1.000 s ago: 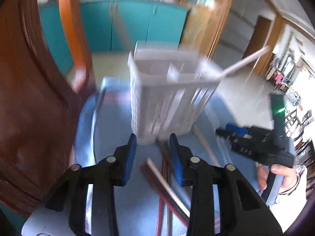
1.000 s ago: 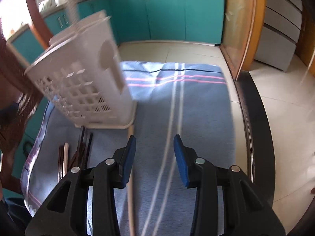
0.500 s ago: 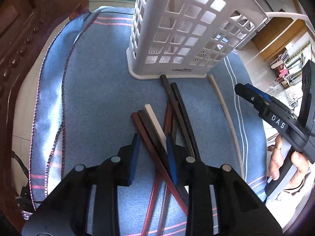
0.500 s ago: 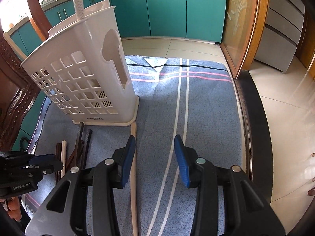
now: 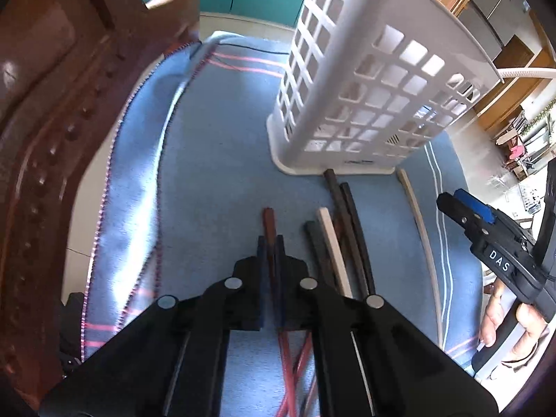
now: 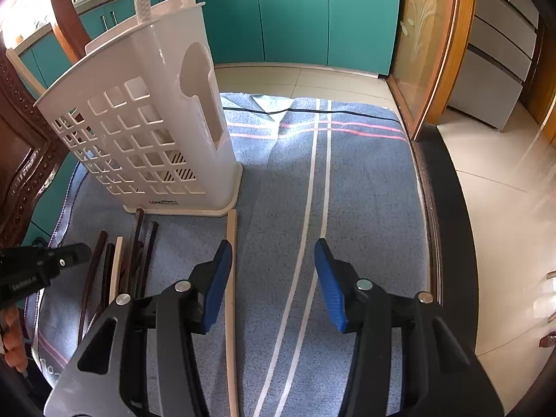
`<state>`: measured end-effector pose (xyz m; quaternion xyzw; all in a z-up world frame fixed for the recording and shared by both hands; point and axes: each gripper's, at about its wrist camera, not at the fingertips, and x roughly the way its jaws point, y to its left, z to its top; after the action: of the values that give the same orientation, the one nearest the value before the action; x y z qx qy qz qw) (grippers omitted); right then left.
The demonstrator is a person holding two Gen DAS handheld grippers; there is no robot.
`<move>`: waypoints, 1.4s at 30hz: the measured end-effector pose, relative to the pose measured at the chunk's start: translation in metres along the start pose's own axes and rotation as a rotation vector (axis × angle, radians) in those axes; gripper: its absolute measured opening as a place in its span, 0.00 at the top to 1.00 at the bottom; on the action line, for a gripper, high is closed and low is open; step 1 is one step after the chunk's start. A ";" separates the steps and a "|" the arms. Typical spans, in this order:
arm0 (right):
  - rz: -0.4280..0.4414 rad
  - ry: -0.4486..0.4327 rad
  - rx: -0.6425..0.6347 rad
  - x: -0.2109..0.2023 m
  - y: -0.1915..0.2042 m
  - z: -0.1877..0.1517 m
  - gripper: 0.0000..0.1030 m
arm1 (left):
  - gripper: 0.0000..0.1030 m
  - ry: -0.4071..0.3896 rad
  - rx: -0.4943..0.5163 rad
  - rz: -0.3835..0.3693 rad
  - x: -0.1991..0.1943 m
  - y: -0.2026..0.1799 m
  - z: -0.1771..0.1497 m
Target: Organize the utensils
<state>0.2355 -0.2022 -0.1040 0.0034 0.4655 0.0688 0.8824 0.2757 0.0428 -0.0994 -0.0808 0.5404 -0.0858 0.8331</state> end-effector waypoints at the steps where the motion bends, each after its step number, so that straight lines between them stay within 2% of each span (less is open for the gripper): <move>1: 0.000 0.001 -0.001 0.000 0.000 0.000 0.53 | 0.95 0.000 0.000 0.002 -0.001 0.001 0.001; 4: -0.001 0.003 -0.008 0.000 0.001 -0.001 0.52 | 0.95 0.005 0.013 0.022 -0.001 -0.001 0.002; 8: 0.000 0.006 -0.016 0.001 0.004 -0.002 0.52 | 0.76 0.003 0.041 0.043 0.004 -0.009 -0.001; 9: 0.002 0.008 -0.019 0.001 0.005 -0.002 0.52 | 0.74 0.002 0.050 0.048 0.004 -0.011 -0.002; 14: 0.027 0.018 -0.050 0.003 0.014 -0.004 0.52 | 0.74 0.006 0.072 0.071 0.008 -0.013 -0.009; 16: 0.029 0.022 -0.065 0.004 0.018 -0.006 0.52 | 0.69 0.007 0.076 0.082 0.009 -0.014 -0.010; 20: 0.016 0.047 -0.084 0.010 0.023 -0.009 0.53 | 0.66 0.005 0.089 0.101 0.011 -0.016 -0.010; 22: 0.008 0.071 -0.096 0.014 0.025 -0.010 0.73 | 0.66 0.004 0.097 0.113 0.011 -0.017 -0.011; 23: 0.004 0.086 -0.101 0.016 0.026 -0.012 0.79 | 0.65 0.002 0.101 0.122 0.011 -0.017 -0.012; 24: 0.008 0.098 -0.099 0.018 0.026 -0.013 0.91 | 0.65 0.000 0.107 0.132 0.011 -0.018 -0.013; 25: 0.016 0.113 -0.098 0.018 0.026 -0.014 0.93 | 0.64 -0.002 0.110 0.139 0.010 -0.019 -0.014; 27: 0.020 0.140 -0.099 0.016 0.026 -0.016 0.94 | 0.61 -0.008 0.120 0.154 0.008 -0.020 -0.016; 31: 0.091 0.181 -0.084 0.008 0.025 -0.025 0.94 | 0.60 -0.015 0.136 0.176 0.005 -0.023 -0.020; 35: 0.116 0.170 -0.093 0.004 0.026 -0.028 0.93 | 0.55 -0.017 0.141 0.189 0.003 -0.028 -0.021; 36: 0.112 0.159 -0.091 0.003 0.026 -0.028 0.91 | 0.55 -0.019 0.145 0.192 0.004 -0.028 -0.021; 39: 0.098 0.131 -0.085 0.002 0.028 -0.026 0.75 | 0.52 -0.020 0.162 0.203 0.004 -0.033 -0.021; 42: 0.080 0.119 -0.089 0.003 0.031 -0.025 0.70 | 0.51 -0.018 0.177 0.215 0.005 -0.038 -0.024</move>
<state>0.2130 -0.1724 -0.1181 -0.0212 0.5130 0.1244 0.8490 0.2534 0.0038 -0.1048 0.0505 0.5289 -0.0426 0.8461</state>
